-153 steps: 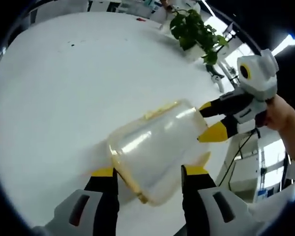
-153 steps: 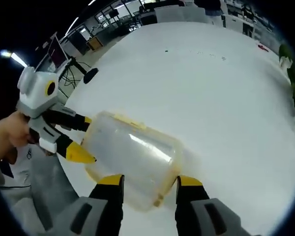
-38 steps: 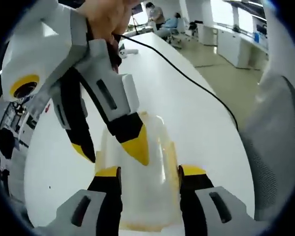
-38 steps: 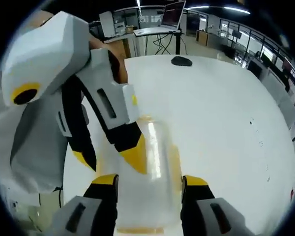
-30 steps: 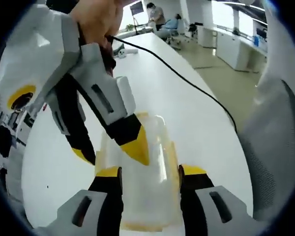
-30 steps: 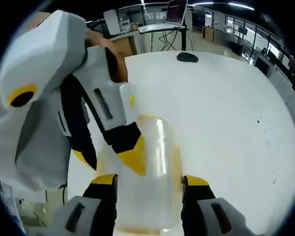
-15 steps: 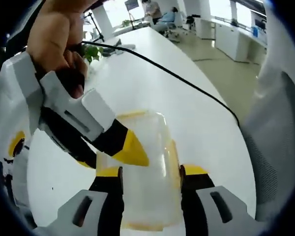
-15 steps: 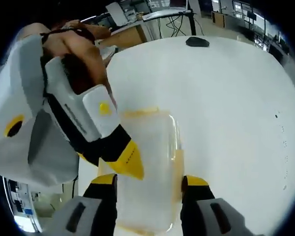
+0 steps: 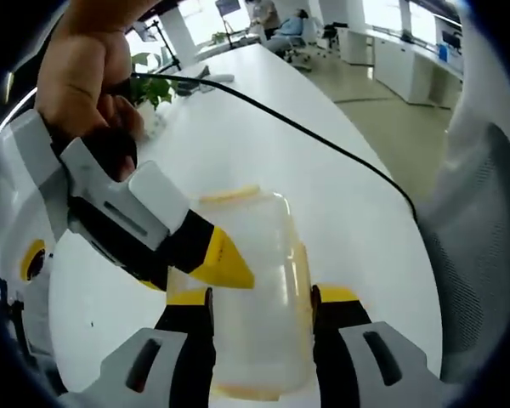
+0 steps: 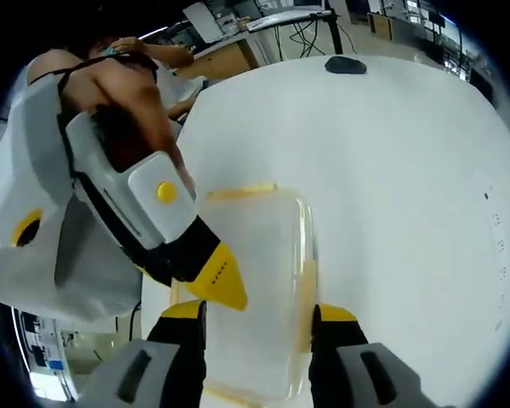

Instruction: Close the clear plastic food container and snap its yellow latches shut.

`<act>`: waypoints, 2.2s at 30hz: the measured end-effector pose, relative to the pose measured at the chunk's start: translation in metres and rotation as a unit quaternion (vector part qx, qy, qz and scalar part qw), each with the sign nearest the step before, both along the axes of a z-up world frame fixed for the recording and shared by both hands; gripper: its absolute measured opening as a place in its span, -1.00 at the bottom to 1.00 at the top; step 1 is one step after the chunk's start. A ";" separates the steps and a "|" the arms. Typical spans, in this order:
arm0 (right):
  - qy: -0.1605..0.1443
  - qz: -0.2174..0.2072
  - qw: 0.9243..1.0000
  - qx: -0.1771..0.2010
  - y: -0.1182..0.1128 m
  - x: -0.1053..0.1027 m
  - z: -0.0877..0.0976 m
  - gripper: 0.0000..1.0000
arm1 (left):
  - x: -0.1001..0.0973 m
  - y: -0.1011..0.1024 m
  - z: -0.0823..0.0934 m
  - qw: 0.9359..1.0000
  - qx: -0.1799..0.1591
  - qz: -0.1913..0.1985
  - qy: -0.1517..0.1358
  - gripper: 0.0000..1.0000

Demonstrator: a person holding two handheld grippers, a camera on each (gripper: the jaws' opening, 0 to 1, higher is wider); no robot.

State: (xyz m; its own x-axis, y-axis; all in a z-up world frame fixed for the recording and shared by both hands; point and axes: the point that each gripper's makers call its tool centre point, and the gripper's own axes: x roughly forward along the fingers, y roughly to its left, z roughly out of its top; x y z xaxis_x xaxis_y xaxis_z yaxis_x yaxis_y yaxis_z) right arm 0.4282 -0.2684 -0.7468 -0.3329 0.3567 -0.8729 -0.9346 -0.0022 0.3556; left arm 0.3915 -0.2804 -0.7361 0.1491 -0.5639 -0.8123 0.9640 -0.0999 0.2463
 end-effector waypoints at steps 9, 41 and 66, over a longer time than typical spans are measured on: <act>-0.012 0.016 0.999 -0.026 0.001 0.000 0.000 -0.06 | -0.002 -0.003 -0.003 0.999 -0.003 0.000 -0.046 -0.15; -0.083 -0.010 0.996 0.017 -0.002 0.000 0.011 -0.06 | -0.003 -0.009 0.006 1.000 -0.026 -0.002 0.002 -0.17; -0.128 -0.036 0.988 0.075 -0.014 -0.015 0.031 0.53 | 0.023 0.024 0.026 0.994 -0.031 0.036 0.100 0.43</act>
